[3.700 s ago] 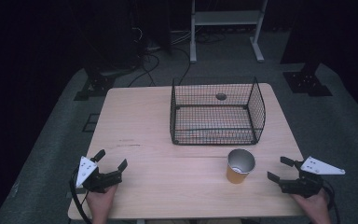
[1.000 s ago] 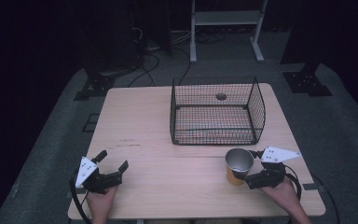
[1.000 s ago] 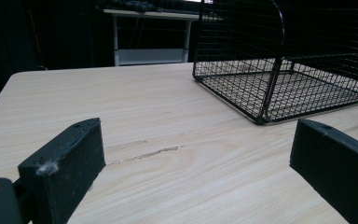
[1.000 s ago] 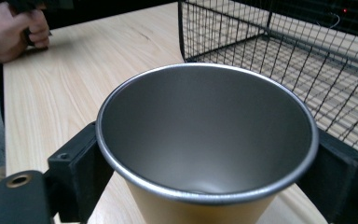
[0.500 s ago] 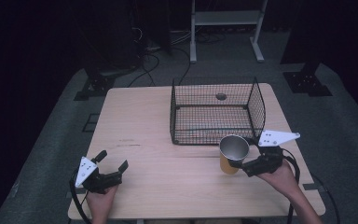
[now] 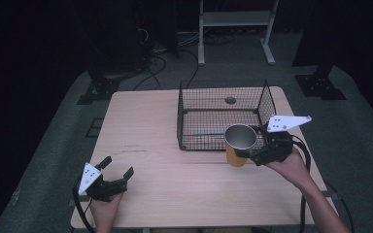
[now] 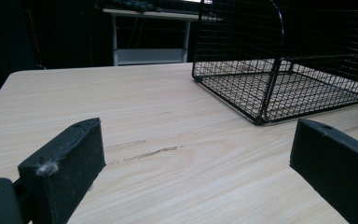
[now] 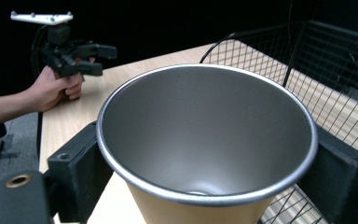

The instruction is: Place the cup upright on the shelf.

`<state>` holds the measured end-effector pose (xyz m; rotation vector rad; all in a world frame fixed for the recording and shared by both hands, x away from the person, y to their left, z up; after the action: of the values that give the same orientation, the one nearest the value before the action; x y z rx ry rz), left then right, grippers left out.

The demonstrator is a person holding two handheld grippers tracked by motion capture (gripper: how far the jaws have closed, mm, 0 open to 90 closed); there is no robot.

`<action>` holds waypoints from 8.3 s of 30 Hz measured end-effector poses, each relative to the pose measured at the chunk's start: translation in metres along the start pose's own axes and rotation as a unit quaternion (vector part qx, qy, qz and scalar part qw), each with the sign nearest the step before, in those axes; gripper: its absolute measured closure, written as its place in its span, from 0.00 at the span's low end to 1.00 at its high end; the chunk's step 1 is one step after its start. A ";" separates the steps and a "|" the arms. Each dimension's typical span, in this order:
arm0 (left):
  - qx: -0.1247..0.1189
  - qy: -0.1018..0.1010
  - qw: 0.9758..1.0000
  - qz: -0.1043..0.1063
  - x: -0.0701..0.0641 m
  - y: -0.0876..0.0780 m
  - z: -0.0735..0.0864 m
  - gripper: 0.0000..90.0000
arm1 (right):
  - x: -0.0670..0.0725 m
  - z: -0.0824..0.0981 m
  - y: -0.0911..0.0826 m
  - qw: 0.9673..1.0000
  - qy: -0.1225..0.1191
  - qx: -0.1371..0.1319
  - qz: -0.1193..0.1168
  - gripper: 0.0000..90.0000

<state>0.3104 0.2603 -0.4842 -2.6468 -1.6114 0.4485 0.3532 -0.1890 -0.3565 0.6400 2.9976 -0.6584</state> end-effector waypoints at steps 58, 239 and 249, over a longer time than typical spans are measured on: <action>-0.004 -0.002 1.000 0.009 0.000 -0.001 -0.001 0.03 | -0.113 -0.014 0.094 0.996 0.038 0.070 0.032 0.13; 0.002 0.005 1.000 0.013 -0.002 0.000 0.000 0.03 | -0.037 0.071 0.012 0.996 0.067 0.061 0.022 0.03; 0.002 0.004 1.000 0.013 -0.002 0.000 0.000 0.03 | -0.032 0.081 0.004 0.995 0.076 0.053 0.026 0.03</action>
<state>0.3097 0.2583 -0.4841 -2.6656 -1.5726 0.4402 0.3774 -0.2311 -0.4289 0.8051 3.0887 -0.8050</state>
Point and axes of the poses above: each handheld gripper's, and its own axes: y roughly forward along the jaws, z roughly out of its underside, x roughly to its left, the point moved 5 cm from there along y, roughly forward along the jaws, and after that the axes turned 9 degrees about -y, right-handed, at the moved point
